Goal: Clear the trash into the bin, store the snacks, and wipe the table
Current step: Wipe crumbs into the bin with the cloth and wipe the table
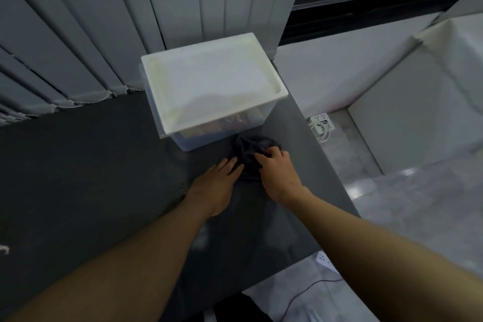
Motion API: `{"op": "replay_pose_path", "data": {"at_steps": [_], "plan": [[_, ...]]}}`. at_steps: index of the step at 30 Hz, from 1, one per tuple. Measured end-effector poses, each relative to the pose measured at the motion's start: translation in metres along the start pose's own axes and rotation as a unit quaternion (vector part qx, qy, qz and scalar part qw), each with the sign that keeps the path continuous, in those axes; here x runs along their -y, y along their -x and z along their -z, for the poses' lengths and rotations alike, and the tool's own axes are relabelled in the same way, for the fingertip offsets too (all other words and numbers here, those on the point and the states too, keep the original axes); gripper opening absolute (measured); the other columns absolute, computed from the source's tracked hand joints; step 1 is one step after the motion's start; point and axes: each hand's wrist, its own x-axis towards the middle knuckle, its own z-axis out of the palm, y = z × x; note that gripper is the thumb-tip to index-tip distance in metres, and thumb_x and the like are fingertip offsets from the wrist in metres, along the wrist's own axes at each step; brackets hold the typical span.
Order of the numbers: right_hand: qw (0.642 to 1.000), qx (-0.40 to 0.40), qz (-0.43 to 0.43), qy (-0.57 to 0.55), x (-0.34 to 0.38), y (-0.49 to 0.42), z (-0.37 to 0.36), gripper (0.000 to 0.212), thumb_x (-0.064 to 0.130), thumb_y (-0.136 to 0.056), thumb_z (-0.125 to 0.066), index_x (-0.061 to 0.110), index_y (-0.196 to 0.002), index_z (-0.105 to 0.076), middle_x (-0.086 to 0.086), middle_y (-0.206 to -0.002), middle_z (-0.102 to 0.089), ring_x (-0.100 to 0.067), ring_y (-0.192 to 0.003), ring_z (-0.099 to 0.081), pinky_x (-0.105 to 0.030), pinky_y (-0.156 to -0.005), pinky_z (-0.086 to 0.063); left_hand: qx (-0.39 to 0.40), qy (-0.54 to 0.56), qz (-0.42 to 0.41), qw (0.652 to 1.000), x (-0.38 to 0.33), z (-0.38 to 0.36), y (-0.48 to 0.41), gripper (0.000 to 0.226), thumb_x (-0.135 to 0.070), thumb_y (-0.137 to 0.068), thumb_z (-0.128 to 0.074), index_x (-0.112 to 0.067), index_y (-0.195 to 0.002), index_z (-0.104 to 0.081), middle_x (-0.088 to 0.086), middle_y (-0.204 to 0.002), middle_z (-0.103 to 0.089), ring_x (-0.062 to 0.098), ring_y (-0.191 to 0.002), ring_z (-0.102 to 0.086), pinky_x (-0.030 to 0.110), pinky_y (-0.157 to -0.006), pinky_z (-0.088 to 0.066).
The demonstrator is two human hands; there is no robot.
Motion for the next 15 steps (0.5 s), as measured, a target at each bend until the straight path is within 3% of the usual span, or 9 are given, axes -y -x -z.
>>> {"op": "replay_pose_path", "data": {"at_steps": [3, 6, 10, 15], "plan": [[0.999, 0.008, 0.012, -0.033, 0.007, -0.004, 0.01, 0.041, 0.007, -0.091, -0.053, 0.02, -0.129, -0.063, -0.016, -0.127, -0.053, -0.04, -0.108, -0.052, -0.042, -0.095, -0.048, -0.021, 0.02, 0.009, 1.0, -0.001, 0.014, 0.001, 0.054, -0.018, -0.102, -0.043, -0.021, -0.154, -0.031, 0.001, -0.161, -0.026, 0.028, -0.139, -0.04, 0.043, -0.1, -0.048], [0.997, -0.004, 0.041, -0.067, 0.022, -0.003, 0.018, 0.04, 0.007, -0.09, -0.052, 0.019, -0.124, -0.068, -0.017, -0.123, -0.059, -0.04, -0.108, -0.057, -0.039, -0.094, -0.047, -0.054, 0.062, 0.029, 0.996, 0.003, 0.026, 0.011, 0.048, -0.025, -0.098, -0.05, -0.021, -0.146, -0.041, -0.001, -0.148, -0.042, 0.031, -0.118, -0.057, 0.045, -0.085, -0.054], [0.989, -0.031, 0.101, -0.105, 0.051, 0.004, 0.027, 0.039, 0.008, -0.096, -0.048, 0.019, -0.129, -0.066, -0.017, -0.122, -0.06, -0.039, -0.109, -0.056, -0.038, -0.093, -0.046, -0.061, 0.09, 0.077, 0.991, 0.022, 0.029, 0.04, 0.062, -0.035, -0.098, -0.051, -0.022, -0.155, -0.028, -0.002, -0.157, -0.036, 0.03, -0.126, -0.053, 0.045, -0.092, -0.052], [0.976, -0.011, 0.177, -0.122, 0.113, 0.004, 0.03, 0.037, 0.011, -0.101, -0.046, 0.017, -0.133, -0.063, -0.014, -0.126, -0.058, -0.034, -0.113, -0.055, -0.034, -0.095, -0.042, -0.119, 0.113, 0.139, 0.977, 0.061, 0.037, 0.095, 0.062, -0.037, -0.101, -0.045, -0.02, -0.157, -0.023, 0.005, -0.154, -0.043, 0.032, -0.129, -0.052, 0.044, -0.101, -0.047]]}}
